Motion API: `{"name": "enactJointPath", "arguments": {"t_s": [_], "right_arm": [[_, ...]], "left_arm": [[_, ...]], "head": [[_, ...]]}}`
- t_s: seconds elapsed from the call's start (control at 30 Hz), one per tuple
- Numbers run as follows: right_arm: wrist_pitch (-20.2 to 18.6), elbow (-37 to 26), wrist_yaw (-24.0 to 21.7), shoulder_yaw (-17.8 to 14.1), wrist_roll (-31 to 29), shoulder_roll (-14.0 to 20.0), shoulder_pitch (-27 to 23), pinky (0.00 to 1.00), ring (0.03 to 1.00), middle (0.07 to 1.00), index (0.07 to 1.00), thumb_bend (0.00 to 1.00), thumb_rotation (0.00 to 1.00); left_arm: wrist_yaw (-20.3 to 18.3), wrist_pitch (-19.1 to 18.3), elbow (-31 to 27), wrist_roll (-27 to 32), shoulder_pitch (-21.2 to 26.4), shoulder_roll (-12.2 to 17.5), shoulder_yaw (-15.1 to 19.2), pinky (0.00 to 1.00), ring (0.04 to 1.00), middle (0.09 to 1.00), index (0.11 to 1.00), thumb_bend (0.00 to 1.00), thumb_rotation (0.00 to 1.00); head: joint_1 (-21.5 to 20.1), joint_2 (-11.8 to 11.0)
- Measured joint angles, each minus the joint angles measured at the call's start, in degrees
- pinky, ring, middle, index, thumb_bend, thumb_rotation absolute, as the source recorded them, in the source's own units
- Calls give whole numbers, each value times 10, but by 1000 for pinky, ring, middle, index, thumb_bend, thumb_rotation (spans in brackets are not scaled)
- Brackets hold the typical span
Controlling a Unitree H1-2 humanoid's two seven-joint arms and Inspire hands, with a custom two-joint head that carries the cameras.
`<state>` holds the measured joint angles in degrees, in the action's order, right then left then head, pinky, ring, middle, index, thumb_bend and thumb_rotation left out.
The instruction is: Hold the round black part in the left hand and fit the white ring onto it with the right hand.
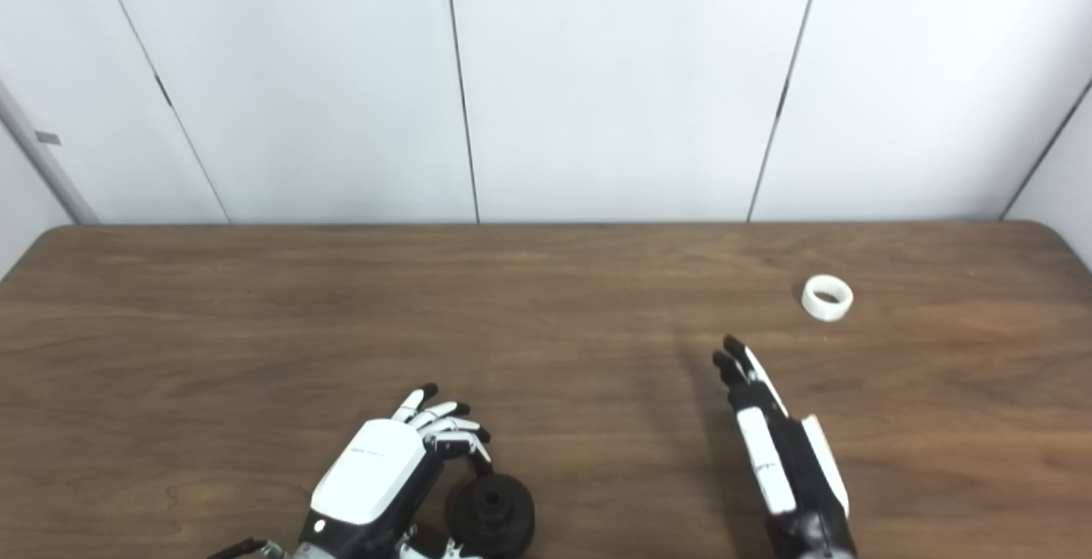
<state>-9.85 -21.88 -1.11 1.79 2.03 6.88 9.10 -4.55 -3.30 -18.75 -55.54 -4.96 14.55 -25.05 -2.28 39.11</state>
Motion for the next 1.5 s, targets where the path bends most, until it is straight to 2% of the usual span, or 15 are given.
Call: {"name": "enactJointPath", "arguments": {"t_s": [0.2, 0.43, 0.6, 0.73, 0.8, 0.83, 0.9, 1.07, 1.23, 1.33, 1.4, 1.5], "right_arm": [[-23, -23, 4, -1, -1, 0, 0, 973, 946, 929, 932, 577, 997], [-37, -26, 4, -14, 1, 3, 0, 965, 948, 920, 912, 562, 930], [-40, -32, 5, -31, 0, 6, -3, 904, 933, 913, 878, 558, 758], [-47, -33, 15, -47, 29, 7, -15, 821, 887, 886, 837, 590, 634], [-58, -33, 18, -56, 44, 11, -29, 816, 866, 864, 827, 615, 491], [-61, -33, 19, -61, 49, 15, -36, 819, 863, 861, 828, 617, 454], [-69, -33, 22, -72, 57, 24, -54, 887, 888, 873, 854, 674, 344], [-88, -27, 21, -91, 60, 49, -93, 984, 931, 900, 862, 747, 226], [-94, 22, 9, -95, 74, 92, -133, 1000, 956, 927, 860, 775, 185], [-100, 50, 5, -90, 112, 136, -158, 911, 920, 903, 837, 815, 240], [-111, 63, 5, -87, 141, 160, -176, 917, 916, 892, 833, 834, 251], [-127, 91, 4, -82, 162, 174, -208, 924, 918, 887, 835, 852, 244]], "left_arm": [[25, 20, 10, -28, -12, -7, 0, 1000, 871, 756, 486, 523, 53], [59, 35, 25, -41, -18, -12, 0, 1000, 861, 755, 486, 523, 53], [63, 41, 28, -46, -18, -12, 2, 1000, 864, 754, 486, 523, 53], [64, 41, 29, -48, -18, -14, 5, 1000, 867, 755, 486, 523, 53], [64, 41, 29, -48, -19, -14, 6, 1000, 866, 754, 486, 523, 53], [64, 42, 29, -48, -19, -14, 6, 1000, 866, 754, 486, 523, 53], [64, 42, 30, -48, -19, -14, 7, 1000, 857, 751, 486, 524, 54], [62, 42, 30, -48, -20, -14, 11, 1000, 854, 750, 485, 524, 55], [58, 42, 29, -47, -21, -14, 18, 1000, 861, 754, 485, 524, 54], [55, 43, 28, -45, -22, -13, 23, 1000, 860, 754, 485, 524, 54], [53, 43, 27, -42, -24, -13, 27, 1000, 863, 755, 485, 524, 54], [44, 42, 25, -36, -24, -11, 32, 1000, 863, 756, 485, 524, 54]], "head": [[-7, 11], [-17, 22], [-25, 24], [-29, 24], [-49, 24], [-53, 24], [-60, 23], [-67, 21], [-81, 19], [-89, 19], [-99, 19], [-105, 19]]}}
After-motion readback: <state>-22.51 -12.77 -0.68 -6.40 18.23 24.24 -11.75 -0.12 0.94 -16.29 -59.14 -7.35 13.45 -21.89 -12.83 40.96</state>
